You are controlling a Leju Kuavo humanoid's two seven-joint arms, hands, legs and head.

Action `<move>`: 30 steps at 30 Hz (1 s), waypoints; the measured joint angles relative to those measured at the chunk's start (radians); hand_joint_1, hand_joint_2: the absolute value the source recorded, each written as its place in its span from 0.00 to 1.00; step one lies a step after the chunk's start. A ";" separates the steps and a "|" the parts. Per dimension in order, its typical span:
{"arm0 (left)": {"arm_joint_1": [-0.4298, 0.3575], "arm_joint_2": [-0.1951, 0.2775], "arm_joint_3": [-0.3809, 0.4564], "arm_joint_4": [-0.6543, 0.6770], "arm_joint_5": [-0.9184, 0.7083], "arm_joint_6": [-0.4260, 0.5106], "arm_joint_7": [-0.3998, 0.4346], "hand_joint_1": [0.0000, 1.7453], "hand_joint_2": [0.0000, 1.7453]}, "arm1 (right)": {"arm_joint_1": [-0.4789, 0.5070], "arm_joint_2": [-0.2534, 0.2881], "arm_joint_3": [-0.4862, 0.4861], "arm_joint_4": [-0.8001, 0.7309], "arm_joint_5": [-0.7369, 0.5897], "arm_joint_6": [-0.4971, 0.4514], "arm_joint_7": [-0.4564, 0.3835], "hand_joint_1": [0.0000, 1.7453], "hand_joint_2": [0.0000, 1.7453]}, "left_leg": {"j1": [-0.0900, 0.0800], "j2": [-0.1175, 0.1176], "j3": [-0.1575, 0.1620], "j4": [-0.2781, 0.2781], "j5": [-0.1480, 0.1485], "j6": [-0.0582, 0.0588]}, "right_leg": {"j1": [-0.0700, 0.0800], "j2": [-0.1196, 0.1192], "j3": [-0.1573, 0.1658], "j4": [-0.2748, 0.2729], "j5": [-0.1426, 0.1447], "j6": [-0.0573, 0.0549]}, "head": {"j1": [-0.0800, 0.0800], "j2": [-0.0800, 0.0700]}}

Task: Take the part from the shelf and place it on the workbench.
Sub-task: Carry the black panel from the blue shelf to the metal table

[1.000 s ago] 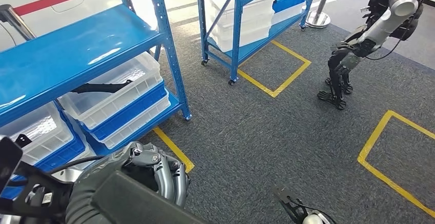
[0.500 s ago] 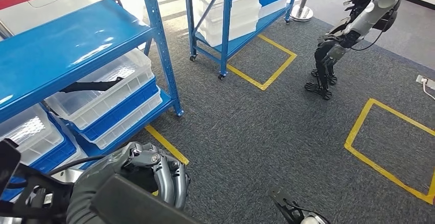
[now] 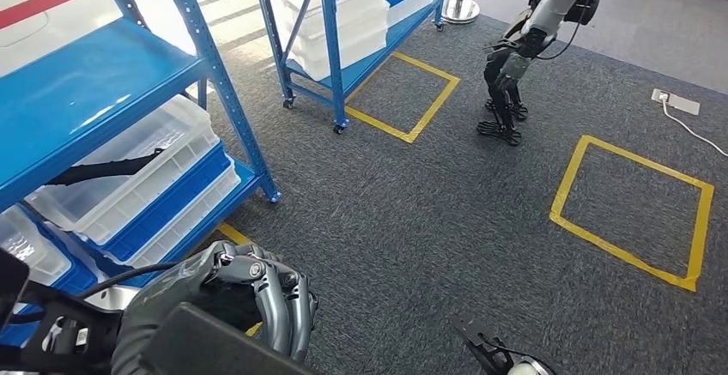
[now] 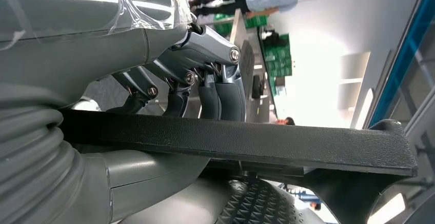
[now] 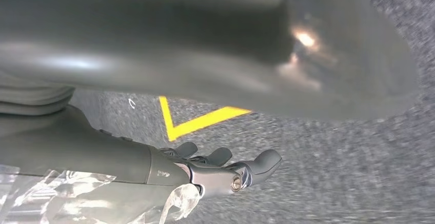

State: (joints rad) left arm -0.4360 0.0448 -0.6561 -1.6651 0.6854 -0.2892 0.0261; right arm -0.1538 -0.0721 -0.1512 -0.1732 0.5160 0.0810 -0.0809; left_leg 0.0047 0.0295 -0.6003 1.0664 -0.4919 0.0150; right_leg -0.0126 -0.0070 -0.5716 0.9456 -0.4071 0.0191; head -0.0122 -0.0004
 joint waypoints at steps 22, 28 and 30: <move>-0.009 -0.002 0.000 0.000 -0.004 0.000 -0.002 1.00 1.00 | 0.025 -0.004 -0.012 0.002 -0.006 0.006 0.006 0.00 0.00 | 0.000 0.024 0.065 -0.121 0.070 0.040 | -0.016 -0.017 -0.062 0.146 -0.049 0.056 | 0.005 0.000; -0.016 -0.002 0.000 0.000 -0.004 -0.005 -0.012 1.00 1.00 | 0.031 -0.007 -0.013 0.002 -0.013 0.003 0.004 0.00 0.00 | -0.004 0.055 0.057 -0.103 0.054 0.011 | -0.004 -0.019 -0.009 0.018 -0.011 0.024 | 0.003 0.000; -0.016 -0.002 0.000 0.000 -0.004 -0.006 -0.017 1.00 1.00 | 0.034 -0.010 -0.014 0.002 -0.014 0.002 0.003 0.00 0.00 | 0.001 0.022 0.025 -0.027 0.004 0.004 | -0.006 -0.003 -0.012 0.016 -0.006 0.011 | 0.002 0.000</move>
State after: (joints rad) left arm -0.4517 0.0432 -0.6565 -1.6650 0.6814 -0.2955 0.0094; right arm -0.1198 -0.0817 -0.1657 -0.1713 0.5018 0.0830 -0.0780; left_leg 0.0054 0.0510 -0.5757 1.0392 -0.4874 0.0194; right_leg -0.0182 -0.0101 -0.5832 0.9619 -0.4126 0.0304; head -0.0103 -0.0004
